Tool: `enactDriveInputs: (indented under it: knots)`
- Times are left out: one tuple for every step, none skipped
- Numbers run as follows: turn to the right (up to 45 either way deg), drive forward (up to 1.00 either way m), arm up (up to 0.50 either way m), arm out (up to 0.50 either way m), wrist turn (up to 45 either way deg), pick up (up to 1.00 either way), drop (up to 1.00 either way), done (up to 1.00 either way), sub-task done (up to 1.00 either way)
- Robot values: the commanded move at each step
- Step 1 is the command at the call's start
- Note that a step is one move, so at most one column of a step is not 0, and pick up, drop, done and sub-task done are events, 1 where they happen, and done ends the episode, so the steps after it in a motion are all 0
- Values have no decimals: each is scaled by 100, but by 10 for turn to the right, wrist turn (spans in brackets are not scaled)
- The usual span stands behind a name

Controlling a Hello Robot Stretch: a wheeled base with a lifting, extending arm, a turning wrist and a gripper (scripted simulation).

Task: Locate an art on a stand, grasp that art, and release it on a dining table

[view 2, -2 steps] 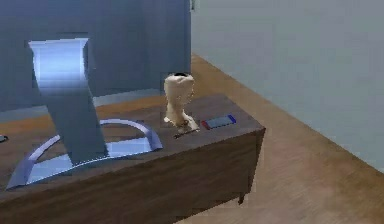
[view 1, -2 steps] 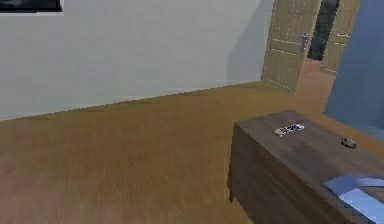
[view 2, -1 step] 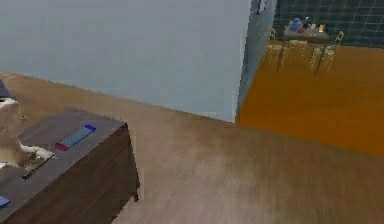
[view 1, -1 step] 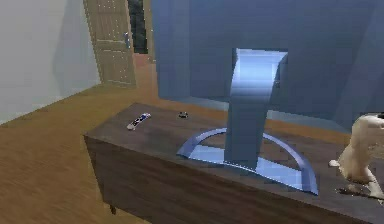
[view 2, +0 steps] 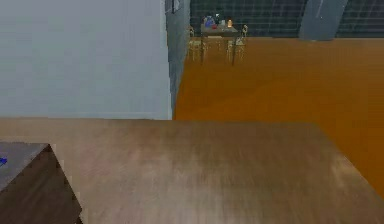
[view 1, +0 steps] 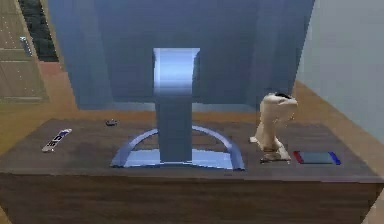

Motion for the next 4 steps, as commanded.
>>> enactDriveInputs:
  knots:
    - [0,45,0,0,0,0,0,0,0]
    - [-420,0,0,0,0,0,0,0,0]
    - [0,0,50,0,0,0,0,0,0]
    - [0,0,36,0,0,0,0,0,0]
